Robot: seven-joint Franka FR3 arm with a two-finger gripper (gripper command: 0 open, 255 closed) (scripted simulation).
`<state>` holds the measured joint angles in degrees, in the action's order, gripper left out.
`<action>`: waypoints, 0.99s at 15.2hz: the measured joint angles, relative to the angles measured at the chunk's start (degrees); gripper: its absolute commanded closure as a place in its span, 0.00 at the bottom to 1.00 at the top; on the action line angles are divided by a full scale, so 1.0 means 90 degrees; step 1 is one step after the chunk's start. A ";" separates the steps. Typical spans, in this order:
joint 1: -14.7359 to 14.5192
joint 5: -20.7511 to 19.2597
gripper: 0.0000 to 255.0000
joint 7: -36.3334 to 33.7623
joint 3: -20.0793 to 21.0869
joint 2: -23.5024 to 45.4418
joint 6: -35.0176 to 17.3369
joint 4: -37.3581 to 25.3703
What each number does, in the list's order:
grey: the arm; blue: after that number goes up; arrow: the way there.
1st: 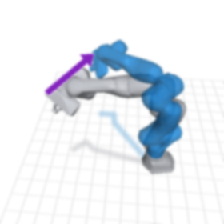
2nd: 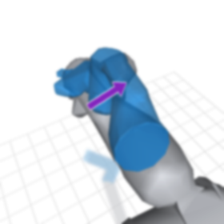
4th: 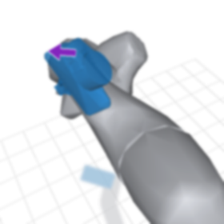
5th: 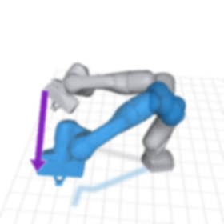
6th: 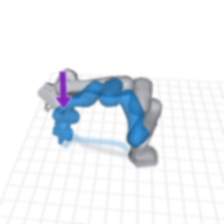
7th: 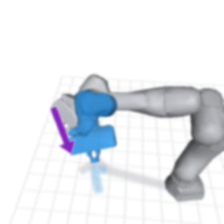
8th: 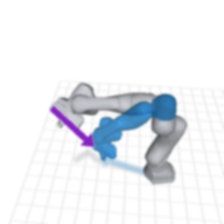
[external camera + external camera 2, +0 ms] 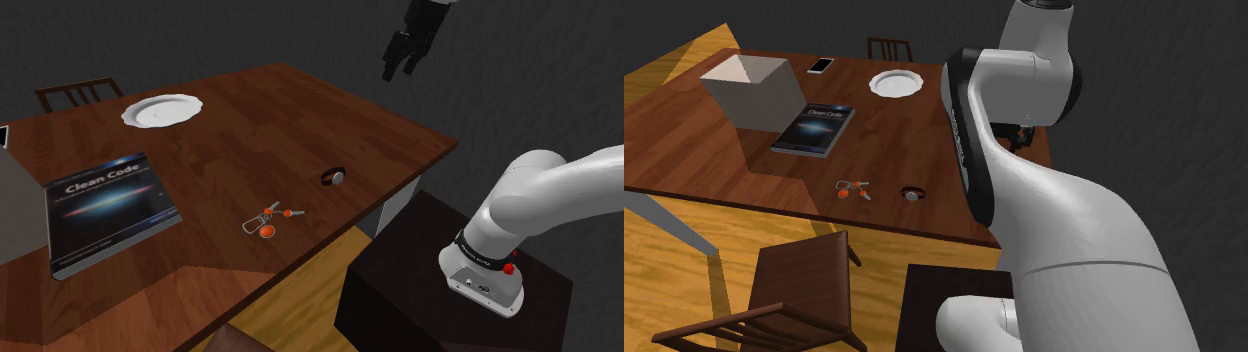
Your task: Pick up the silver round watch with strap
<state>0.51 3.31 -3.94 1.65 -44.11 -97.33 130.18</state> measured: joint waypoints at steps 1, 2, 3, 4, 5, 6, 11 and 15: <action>0.0000 0.0000 0.00 0.0000 0.0000 0.0000 0.0000 0.0000; 0.0033 0.0032 0.00 -0.0178 0.0098 -0.0041 -0.0019 0.0083; 0.0087 0.0082 0.00 -0.0474 0.0247 -0.0057 -0.0048 0.0165; 0.0147 0.0144 0.00 -0.0827 0.0417 -0.0125 -0.0034 0.0266; 0.0211 0.0221 0.00 -0.1212 0.0613 -0.0145 -0.0105 0.0404; 0.0279 0.0300 0.00 -0.1612 0.0813 -0.0129 -0.0140 0.0477; 0.0588 0.0790 0.00 -0.3738 0.1919 0.0070 -0.0361 0.0766; 0.0925 0.1140 0.00 -0.5440 0.2820 0.0594 -0.0592 0.0680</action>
<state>8.84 13.57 -52.90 27.02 -38.76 -102.66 136.30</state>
